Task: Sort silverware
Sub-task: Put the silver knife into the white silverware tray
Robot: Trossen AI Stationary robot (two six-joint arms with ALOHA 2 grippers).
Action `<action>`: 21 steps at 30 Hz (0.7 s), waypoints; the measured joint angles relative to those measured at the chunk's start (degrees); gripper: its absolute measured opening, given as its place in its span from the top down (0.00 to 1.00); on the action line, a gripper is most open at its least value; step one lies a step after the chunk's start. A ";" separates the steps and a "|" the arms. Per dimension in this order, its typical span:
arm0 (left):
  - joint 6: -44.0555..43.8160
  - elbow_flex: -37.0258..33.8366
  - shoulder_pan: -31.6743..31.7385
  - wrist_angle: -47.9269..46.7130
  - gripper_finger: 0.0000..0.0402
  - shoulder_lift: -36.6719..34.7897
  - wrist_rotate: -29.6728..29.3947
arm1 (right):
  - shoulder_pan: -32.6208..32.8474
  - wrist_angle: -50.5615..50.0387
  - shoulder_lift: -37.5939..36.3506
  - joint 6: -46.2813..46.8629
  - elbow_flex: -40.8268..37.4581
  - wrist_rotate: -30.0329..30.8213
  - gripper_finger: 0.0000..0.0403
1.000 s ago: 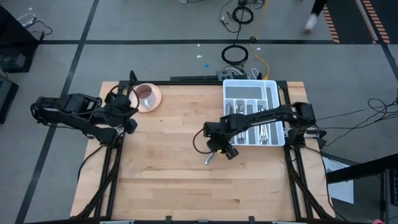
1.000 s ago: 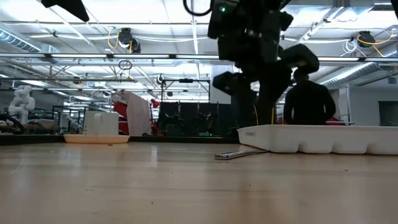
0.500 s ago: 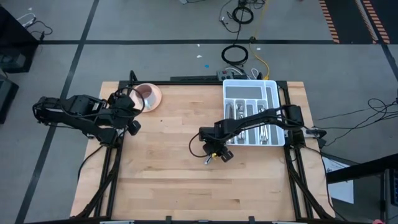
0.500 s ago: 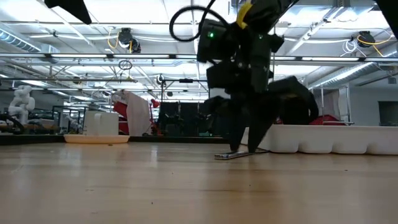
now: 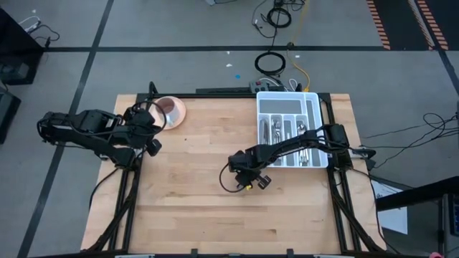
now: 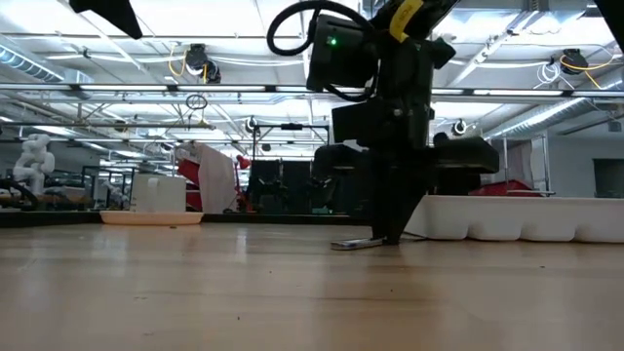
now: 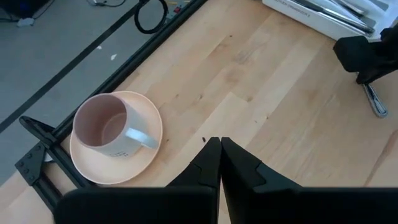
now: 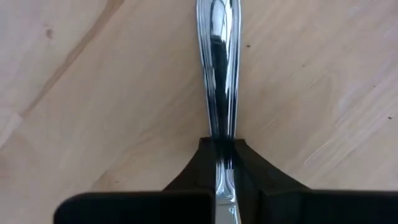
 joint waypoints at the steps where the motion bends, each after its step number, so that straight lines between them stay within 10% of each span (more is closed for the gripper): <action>1: 0.11 0.01 0.00 -0.08 0.97 0.00 0.00 | 0.26 0.52 0.00 -0.04 0.00 0.40 0.97; 21: 0.02 0.00 0.00 -2.44 0.97 0.02 0.02 | -4.09 5.64 1.27 7.30 18.43 2.27 1.00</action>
